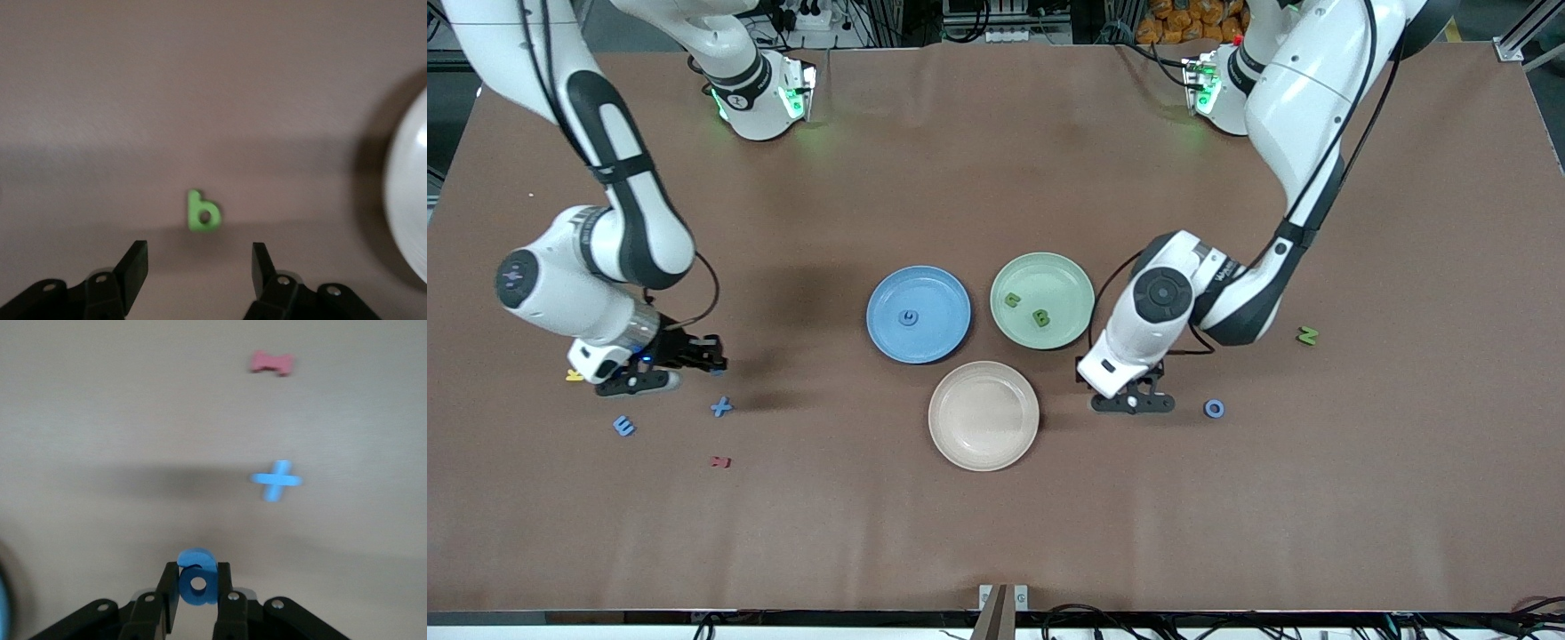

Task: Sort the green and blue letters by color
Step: 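Lower the a onto the blue plate while the left gripper grasps b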

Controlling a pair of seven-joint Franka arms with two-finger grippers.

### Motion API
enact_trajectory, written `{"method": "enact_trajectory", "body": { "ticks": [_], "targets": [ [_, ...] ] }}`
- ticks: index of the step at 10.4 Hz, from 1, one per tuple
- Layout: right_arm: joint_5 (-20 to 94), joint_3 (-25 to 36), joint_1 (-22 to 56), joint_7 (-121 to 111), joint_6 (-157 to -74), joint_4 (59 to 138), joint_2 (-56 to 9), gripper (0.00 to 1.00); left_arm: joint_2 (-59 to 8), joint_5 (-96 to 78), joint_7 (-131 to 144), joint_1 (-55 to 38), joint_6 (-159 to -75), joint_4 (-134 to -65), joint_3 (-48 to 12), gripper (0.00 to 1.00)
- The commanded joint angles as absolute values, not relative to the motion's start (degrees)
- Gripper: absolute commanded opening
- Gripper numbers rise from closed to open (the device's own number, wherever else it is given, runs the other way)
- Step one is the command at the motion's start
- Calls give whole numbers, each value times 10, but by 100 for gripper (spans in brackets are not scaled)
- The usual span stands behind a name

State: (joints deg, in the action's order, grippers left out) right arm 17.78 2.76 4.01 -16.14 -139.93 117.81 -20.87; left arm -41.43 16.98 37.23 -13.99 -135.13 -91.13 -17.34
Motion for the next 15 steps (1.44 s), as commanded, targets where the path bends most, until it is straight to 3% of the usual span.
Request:
{"method": "enact_trajectory", "body": {
  "ticks": [1,5,9,10,11,15],
  "targets": [
    [186,100,212,-11,-1403,1190,-191,6,-481,208,370,-156,-1371,-849,-148,70],
    [183,142,374,102,-1404,1189,-202,8,-494,212,367,-155,-1390,-843,-145,70],
    [183,146,474,162,-1410,1144,-249,15,-499,212,370,-156,-1390,-844,-145,58],
    [183,145,486,165,-1408,1121,-262,29,-497,209,373,-156,-1390,-845,-145,58],
    [184,145,486,177,-1405,1114,-262,99,-494,208,374,-155,-1389,-847,-145,58],
    [164,144,416,102,-1398,1109,-256,100,-495,203,374,-156,-1383,-851,-149,56]
  ]
}}
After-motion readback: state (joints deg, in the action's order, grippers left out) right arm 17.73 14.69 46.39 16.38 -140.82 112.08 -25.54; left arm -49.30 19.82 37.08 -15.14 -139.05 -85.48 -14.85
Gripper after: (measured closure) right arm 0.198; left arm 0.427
